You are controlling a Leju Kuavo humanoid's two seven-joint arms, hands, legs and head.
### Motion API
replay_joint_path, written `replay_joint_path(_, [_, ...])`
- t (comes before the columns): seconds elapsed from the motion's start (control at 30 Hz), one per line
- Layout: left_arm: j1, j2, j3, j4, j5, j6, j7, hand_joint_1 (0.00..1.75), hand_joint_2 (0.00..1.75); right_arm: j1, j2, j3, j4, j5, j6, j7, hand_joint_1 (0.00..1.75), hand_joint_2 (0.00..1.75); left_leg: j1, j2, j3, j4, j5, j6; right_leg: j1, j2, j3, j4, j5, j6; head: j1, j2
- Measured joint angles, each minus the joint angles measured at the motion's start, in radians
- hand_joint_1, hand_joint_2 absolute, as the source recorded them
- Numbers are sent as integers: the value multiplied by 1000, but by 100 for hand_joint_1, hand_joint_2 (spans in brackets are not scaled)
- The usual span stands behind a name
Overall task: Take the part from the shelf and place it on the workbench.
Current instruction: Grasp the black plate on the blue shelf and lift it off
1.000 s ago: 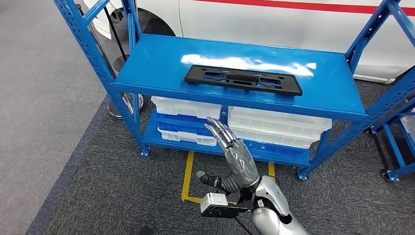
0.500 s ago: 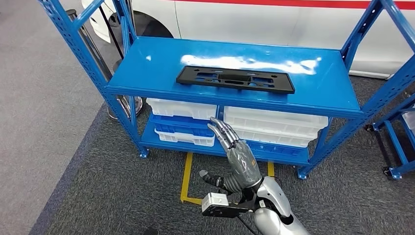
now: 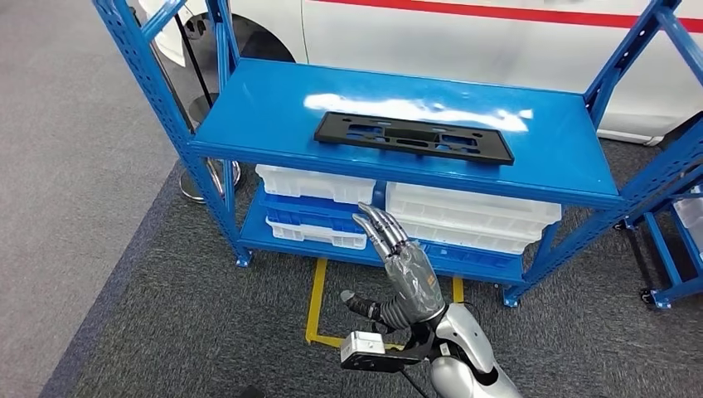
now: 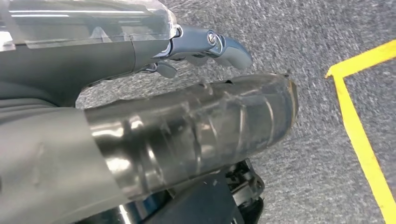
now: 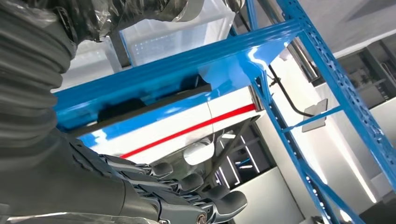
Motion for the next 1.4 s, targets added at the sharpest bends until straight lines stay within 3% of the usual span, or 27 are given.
replay_joint_path(0.07, [0,0,0,0,-5,-4,3,0,0,4,0,0,5,10,-3,0,0,175,-3,1,0,1,-1,6,1,0,-68,133,-54,2,0,0])
replay_joint_path(0.1, [0,0,-1,0,-6,-5,5,0,0,6,0,0,8,12,-4,0,0,175,-5,1,0,1,-2,7,1,0,-88,168,-56,2,0,0])
replay_joint_path(0.13, [1,0,-1,0,-7,-6,7,0,0,8,0,0,11,14,-5,0,0,175,-6,1,2,2,-4,8,1,0,-89,165,-40,0,0,0])
replay_joint_path(0.17, [0,0,-1,0,-8,-6,8,0,0,9,0,0,13,14,-6,0,0,175,-7,0,4,3,-6,8,2,0,-71,123,-7,-4,0,0])
replay_joint_path(0.23, [0,0,-2,0,-9,-7,8,0,0,8,0,0,15,16,-7,0,0,175,-11,-2,10,4,-11,4,8,-1,-5,-16,56,-17,0,0])
replay_joint_path(0.3, [-1,-1,-2,0,-15,-9,9,0,0,8,0,0,16,18,-9,0,0,175,-14,-3,12,5,-16,-4,14,-2,34,-96,74,-26,0,0])
replay_joint_path(0.4, [-1,-1,-2,0,-31,-19,12,0,0,9,0,0,18,20,-11,0,0,175,-14,-2,13,5,-22,-20,13,1,41,-110,71,-34,-1,0])
replay_joint_path(0.47, [-2,0,-2,0,-35,-23,12,0,0,8,1,0,19,20,-11,0,0,175,-13,-2,-4,47,-49,-31,6,0,51,-119,71,-44,-2,0])
replay_joint_path(0.57, [0,0,-2,0,-38,-26,13,0,0,10,2,0,21,21,-11,0,0,175,-8,-2,-101,232,-127,-41,5,-3,60,-121,63,-53,-4,0])
replay_joint_path(0.6, [2,0,-2,0,-38,-27,14,0,0,12,2,0,23,21,-11,0,0,175,-6,-2,-130,280,-136,-43,6,-3,64,-120,59,-53,-4,0])
replay_joint_path(0.63, [3,0,-2,0,-39,-28,15,0,0,13,2,0,25,21,-11,0,0,175,-5,-2,-141,289,-123,-44,6,-2,69,-120,55,-52,-4,0])
replay_joint_path(0.67, [4,0,-2,0,-40,-29,16,0,0,15,2,0,27,21,-11,0,0,175,-4,-2,-131,256,-90,-44,6,-1,76,-120,50,-51,-4,0])
replay_joint_path(0.73, [4,1,-3,0,-41,-29,18,0,0,17,2,0,27,21,-12,0,0,175,-4,-2,-70,116,-10,-39,6,1,91,-120,38,-44,-4,0])
replay_joint_path(0.77, [3,1,-3,0,-41,-29,18,0,0,16,3,0,28,21,-12,0,0,175,-5,-2,-43,57,12,-35,8,2,95,-119,33,-40,-4,0])
replay_joint_path(0.8, [3,1,-3,0,-41,-30,19,0,0,16,3,0,28,21,-12,0,0,175,-7,-3,-28,21,19,-31,9,2,96,-120,30,-35,-4,0])
replay_joint_path(0.9, [3,2,-4,0,-43,-30,22,0,0,17,3,0,28,22,-13,0,0,175,-8,-5,-19,3,10,-13,11,2,96,-114,31,-21,-4,0])
replay_joint_path(0.97, [4,2,-4,0,-44,-31,23,0,0,16,3,0,27,22,-13,0,0,175,-4,-5,-3,-6,7,0,10,1,83,-77,14,-14,-3,0])
replay_joint_path(1.07, [1,2,-4,0,-44,-32,24,0,0,18,2,0,28,22,-13,0,0,175,-5,-4,12,-10,-2,13,7,0,-17,95,-56,-5,-2,0])
replay_joint_path(1.1, [2,2,-4,0,-44,-33,24,0,0,21,2,0,29,22,-13,0,0,175,-7,-4,16,-9,-7,14,6,0,-54,146,-69,-4,-2,0])
replay_joint_path(1.13, [3,2,-4,0,-44,-33,24,0,0,23,2,0,29,22,-13,0,0,175,-8,-5,21,-9,-11,15,6,0,-76,163,-61,-4,-2,0])
replay_joint_path(1.17, [3,2,-4,0,-44,-35,24,0,0,24,2,0,30,22,-13,0,0,175,-8,-6,28,-9,-17,14,6,0,-79,145,-34,-5,-2,0])
replay_joint_path(1.23, [5,1,-4,0,-45,-37,24,0,0,24,2,0,30,22,-13,0,0,175,-10,-7,45,-9,-30,11,9,-1,-37,20,57,-15,-2,0])
replay_joint_path(1.27, [4,1,-4,0,-45,-39,24,0,0,23,2,0,31,22,-13,0,0,175,-11,-7,52,-9,-37,7,13,-2,-15,-40,80,-21,-2,0])
replay_joint_path(1.33, [4,0,-4,0,-45,-41,24,0,0,23,2,0,31,22,-13,0,0,175,-12,-7,57,-8,-45,-4,21,-3,7,-102,92,-32,-2,0])
replay_joint_path(1.4, [3,0,-4,0,-47,-43,24,0,0,24,2,0,32,22,-13,0,0,175,-14,-6,62,-4,-49,-17,21,-1,16,-112,91,-41,-3,0])
